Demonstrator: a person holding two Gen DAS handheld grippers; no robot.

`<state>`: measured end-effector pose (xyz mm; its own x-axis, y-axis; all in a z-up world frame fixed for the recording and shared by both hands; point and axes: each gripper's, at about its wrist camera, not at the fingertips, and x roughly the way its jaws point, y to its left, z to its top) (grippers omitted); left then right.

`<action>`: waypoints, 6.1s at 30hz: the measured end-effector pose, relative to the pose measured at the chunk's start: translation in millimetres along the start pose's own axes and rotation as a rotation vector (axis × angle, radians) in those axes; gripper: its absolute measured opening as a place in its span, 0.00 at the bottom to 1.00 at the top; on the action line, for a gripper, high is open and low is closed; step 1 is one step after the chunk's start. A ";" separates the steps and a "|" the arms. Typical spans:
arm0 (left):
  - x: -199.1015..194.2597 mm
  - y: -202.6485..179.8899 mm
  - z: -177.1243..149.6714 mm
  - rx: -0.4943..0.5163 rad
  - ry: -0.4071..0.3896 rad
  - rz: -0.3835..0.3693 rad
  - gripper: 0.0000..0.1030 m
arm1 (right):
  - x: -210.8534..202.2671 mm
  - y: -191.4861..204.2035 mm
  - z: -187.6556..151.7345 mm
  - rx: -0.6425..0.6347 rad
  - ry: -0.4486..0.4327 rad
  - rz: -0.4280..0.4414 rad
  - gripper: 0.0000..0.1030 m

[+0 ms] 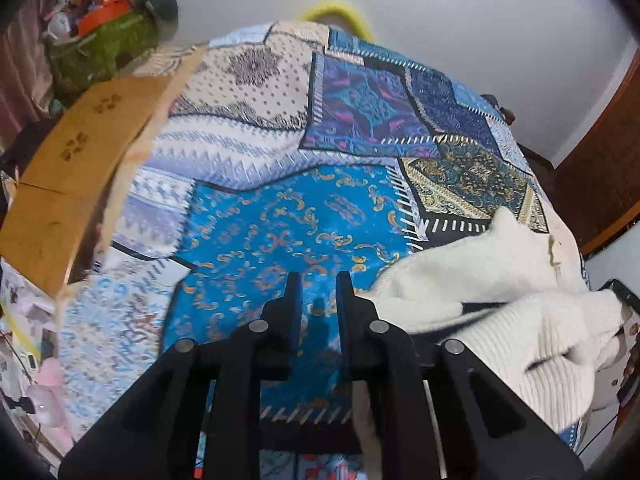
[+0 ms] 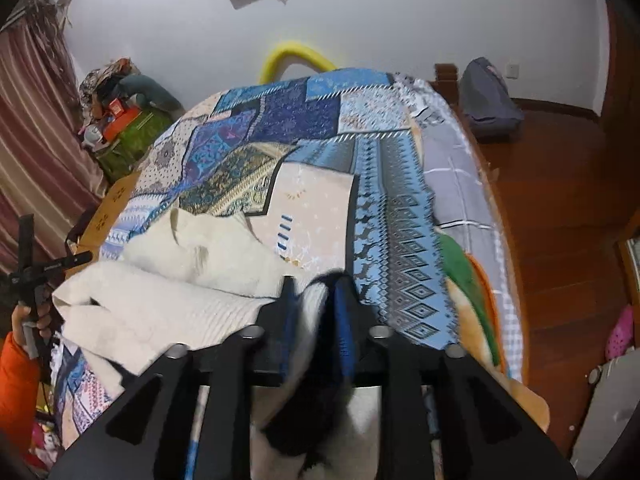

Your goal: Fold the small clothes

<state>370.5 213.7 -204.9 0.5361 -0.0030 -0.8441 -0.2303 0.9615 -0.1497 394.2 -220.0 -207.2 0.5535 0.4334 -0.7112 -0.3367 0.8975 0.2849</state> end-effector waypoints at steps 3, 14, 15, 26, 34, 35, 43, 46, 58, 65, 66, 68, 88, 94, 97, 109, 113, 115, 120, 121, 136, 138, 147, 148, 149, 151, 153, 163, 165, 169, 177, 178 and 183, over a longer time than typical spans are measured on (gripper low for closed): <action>-19.3 -2.0 -10.8 0.038 -0.021 0.018 0.45 | -23.6 5.9 0.3 -0.030 -0.092 -0.064 0.61; -68.1 -70.2 -86.3 0.299 -0.022 -0.043 0.62 | -58.3 65.9 -40.2 -0.228 -0.065 0.028 0.61; -68.8 -79.5 -94.6 0.316 -0.015 -0.057 0.62 | -57.8 71.0 -46.8 -0.242 -0.056 0.036 0.61; -27.1 -156.3 -120.7 0.443 0.077 -0.118 0.63 | -11.4 82.3 -86.6 -0.333 0.089 0.038 0.60; -13.8 -156.1 -59.6 0.389 0.050 -0.127 0.66 | 21.2 66.7 -44.2 -0.308 0.088 0.008 0.60; -10.2 -156.4 -49.6 0.398 0.048 -0.107 0.66 | 23.7 65.7 -38.4 -0.308 0.085 0.009 0.60; 43.9 -131.4 9.1 0.341 0.043 0.105 0.66 | 37.4 50.1 2.3 -0.247 -0.014 -0.094 0.60; 47.3 -103.6 20.9 0.241 0.040 0.099 0.66 | 23.4 43.7 9.1 -0.223 -0.054 -0.077 0.60; -5.4 -114.7 -24.5 0.292 0.036 -0.047 0.66 | -18.3 56.5 -33.1 -0.282 -0.040 -0.044 0.60; 0.9 -175.2 -58.6 0.392 0.041 -0.084 0.66 | 7.6 102.6 -52.4 -0.292 -0.004 0.062 0.60; 6.8 -177.5 -61.9 0.401 0.049 -0.064 0.66 | 15.8 108.1 -53.6 -0.287 0.001 0.067 0.60; 19.2 -175.6 -69.1 0.439 0.036 0.023 0.66 | 30.3 115.5 -56.4 -0.288 0.019 0.063 0.60; -17.2 -87.8 -93.9 0.335 -0.046 0.112 0.68 | -15.0 27.6 -95.6 -0.172 0.081 -0.083 0.27; -44.0 -61.6 -92.6 0.255 -0.059 0.088 0.64 | -35.2 42.5 -87.8 -0.169 0.020 -0.068 0.31; -65.3 -49.5 -89.7 0.203 -0.084 0.058 0.64 | -48.2 53.7 -81.3 -0.178 -0.029 -0.055 0.40; -51.7 -52.0 -126.8 0.004 0.097 -0.205 0.79 | -31.4 119.1 -66.5 -0.243 -0.107 0.045 0.53; -28.6 -58.3 -133.2 -0.065 0.164 -0.291 0.79 | 2.7 128.1 -73.1 -0.265 -0.037 0.035 0.59; -19.7 -61.4 -132.5 -0.088 0.173 -0.312 0.81 | 21.3 128.2 -78.5 -0.264 0.010 0.036 0.59; -4.4 -57.9 -117.2 -0.178 0.164 -0.383 0.92 | 53.1 125.3 -87.6 -0.240 0.092 0.046 0.68; -0.4 -56.2 -112.7 -0.204 0.165 -0.402 0.92 | 53.8 126.1 -88.7 -0.244 0.094 0.050 0.71; 39.0 -28.4 -59.5 -0.332 0.099 -0.314 0.51 | 52.1 130.7 -90.2 -0.280 0.108 0.064 0.71; 32.0 -23.8 -58.1 -0.323 0.082 -0.323 0.35 | 50.7 132.4 -89.6 -0.293 0.112 0.059 0.71; -38.5 16.2 -52.1 -0.278 -0.033 -0.237 0.29 | 16.5 133.5 -86.6 -0.293 0.056 0.070 0.70; -48.1 23.1 -49.8 -0.280 -0.050 -0.217 0.29 | 12.8 132.7 -86.4 -0.290 0.047 0.068 0.70; -58.9 30.5 -47.4 -0.283 -0.070 -0.194 0.29 | 9.8 132.2 -86.2 -0.288 0.040 0.066 0.70; -80.2 43.7 -43.8 -0.293 -0.113 -0.160 0.29 | 4.2 129.0 -86.9 -0.277 0.024 0.060 0.69; -100.7 51.0 -36.1 -0.296 -0.165 -0.130 0.29 | 8.0 121.7 -87.2 -0.258 0.026 0.074 0.69; -126.4 -45.1 -1.0 -0.109 -0.232 -0.049 0.27 | 53.3 110.6 -103.0 -0.145 0.130 0.168 0.69; -125.7 -79.9 6.9 -0.047 -0.246 -0.030 0.27 | 51.8 113.0 -100.8 -0.157 0.122 0.166 0.69; -119.5 -146.9 18.6 0.050 -0.264 -0.017 0.27 | 51.7 114.6 -99.8 -0.172 0.119 0.173 0.69; -88.1 -250.3 -3.7 0.222 -0.265 -0.040 0.27 | 47.8 103.1 -103.6 -0.152 0.126 0.186 0.69; -83.6 -254.4 -8.9 0.227 -0.254 -0.052 0.27 | 45.4 101.0 -103.4 -0.151 0.124 0.185 0.69; -55.9 -270.9 -40.4 0.251 -0.151 -0.118 0.27 | 24.2 85.9 -100.5 -0.160 0.101 0.156 0.69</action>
<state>370.1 -57.7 -138.0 0.6659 -0.0960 -0.7399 0.0384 0.9948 -0.0944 302.2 -140.6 -264.5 0.4091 0.5480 -0.7296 -0.5326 0.7927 0.2967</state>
